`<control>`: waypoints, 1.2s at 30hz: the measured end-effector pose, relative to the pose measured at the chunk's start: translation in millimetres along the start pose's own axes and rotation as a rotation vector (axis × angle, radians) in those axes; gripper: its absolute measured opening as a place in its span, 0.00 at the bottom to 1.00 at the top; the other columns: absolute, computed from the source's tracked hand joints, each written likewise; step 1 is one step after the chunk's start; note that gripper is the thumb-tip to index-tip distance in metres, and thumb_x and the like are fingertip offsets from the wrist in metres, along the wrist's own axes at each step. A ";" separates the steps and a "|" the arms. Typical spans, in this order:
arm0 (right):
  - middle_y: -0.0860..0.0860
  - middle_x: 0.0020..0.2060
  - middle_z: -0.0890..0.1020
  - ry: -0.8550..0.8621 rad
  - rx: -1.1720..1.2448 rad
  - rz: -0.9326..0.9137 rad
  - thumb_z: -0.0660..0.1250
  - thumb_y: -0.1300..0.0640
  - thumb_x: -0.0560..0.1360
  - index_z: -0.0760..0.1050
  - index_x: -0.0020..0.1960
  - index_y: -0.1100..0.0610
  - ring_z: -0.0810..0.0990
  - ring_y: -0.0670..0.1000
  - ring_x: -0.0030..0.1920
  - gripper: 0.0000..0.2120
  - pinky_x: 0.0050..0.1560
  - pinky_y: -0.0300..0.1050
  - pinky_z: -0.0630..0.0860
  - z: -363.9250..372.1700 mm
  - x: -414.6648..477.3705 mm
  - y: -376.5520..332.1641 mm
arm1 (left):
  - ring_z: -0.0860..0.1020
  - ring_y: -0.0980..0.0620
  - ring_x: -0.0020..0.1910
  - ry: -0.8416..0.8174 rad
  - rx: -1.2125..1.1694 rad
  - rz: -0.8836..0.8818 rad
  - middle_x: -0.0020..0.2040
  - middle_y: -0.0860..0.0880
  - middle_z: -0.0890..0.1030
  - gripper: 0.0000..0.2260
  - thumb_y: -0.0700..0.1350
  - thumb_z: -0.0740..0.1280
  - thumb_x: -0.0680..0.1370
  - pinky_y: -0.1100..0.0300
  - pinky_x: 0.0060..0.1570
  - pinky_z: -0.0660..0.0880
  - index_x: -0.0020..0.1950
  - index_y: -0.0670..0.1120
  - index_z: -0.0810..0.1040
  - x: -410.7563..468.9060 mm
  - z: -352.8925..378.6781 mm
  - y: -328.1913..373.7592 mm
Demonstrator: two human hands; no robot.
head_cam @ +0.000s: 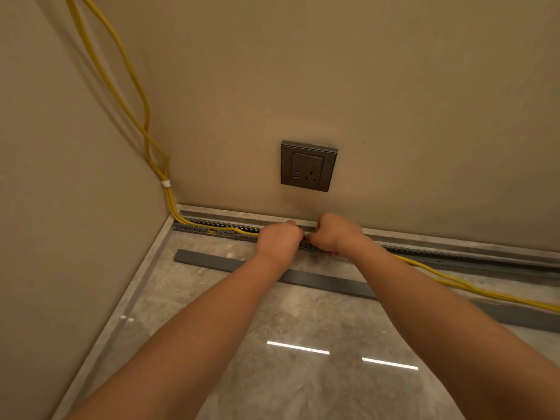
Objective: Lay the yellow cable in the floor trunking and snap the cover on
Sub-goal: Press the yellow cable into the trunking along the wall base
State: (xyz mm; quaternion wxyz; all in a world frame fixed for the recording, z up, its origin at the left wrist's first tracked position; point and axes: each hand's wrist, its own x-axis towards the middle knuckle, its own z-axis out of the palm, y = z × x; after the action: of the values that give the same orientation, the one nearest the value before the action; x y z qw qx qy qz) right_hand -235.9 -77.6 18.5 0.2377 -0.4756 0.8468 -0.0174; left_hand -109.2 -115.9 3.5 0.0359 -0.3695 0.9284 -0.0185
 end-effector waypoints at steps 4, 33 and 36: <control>0.51 0.32 0.81 -0.036 0.034 0.039 0.61 0.44 0.73 0.78 0.41 0.55 0.82 0.55 0.36 0.16 0.42 0.46 0.77 -12.6 -7.5 23.8 | 0.80 0.43 0.54 -0.018 0.012 -0.024 0.56 0.45 0.79 0.11 0.39 0.63 0.79 0.51 0.47 0.77 0.60 0.47 0.80 4.0 1.4 -1.1; 0.52 0.41 0.83 0.158 0.134 0.039 0.69 0.46 0.71 0.74 0.37 0.51 0.81 0.56 0.45 0.10 0.41 0.43 0.70 -5.8 -14.7 76.9 | 0.79 0.46 0.50 0.106 -0.240 0.000 0.52 0.48 0.79 0.10 0.48 0.64 0.78 0.54 0.43 0.76 0.56 0.54 0.82 7.5 -0.3 74.4; 0.53 0.46 0.83 0.150 0.084 -0.010 0.67 0.49 0.73 0.75 0.41 0.51 0.81 0.58 0.49 0.07 0.42 0.44 0.70 -6.6 -15.6 75.0 | 0.79 0.45 0.51 0.083 -0.251 -0.034 0.52 0.48 0.79 0.10 0.47 0.64 0.79 0.53 0.43 0.76 0.56 0.54 0.82 8.0 -0.2 76.0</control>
State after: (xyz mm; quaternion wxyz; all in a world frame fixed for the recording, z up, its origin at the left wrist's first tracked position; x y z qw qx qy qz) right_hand -291.7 -25.2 11.2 0.1934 -0.4666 0.8584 -0.0896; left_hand -167.1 -66.2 -1.3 -0.0494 -0.3856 0.9177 0.0822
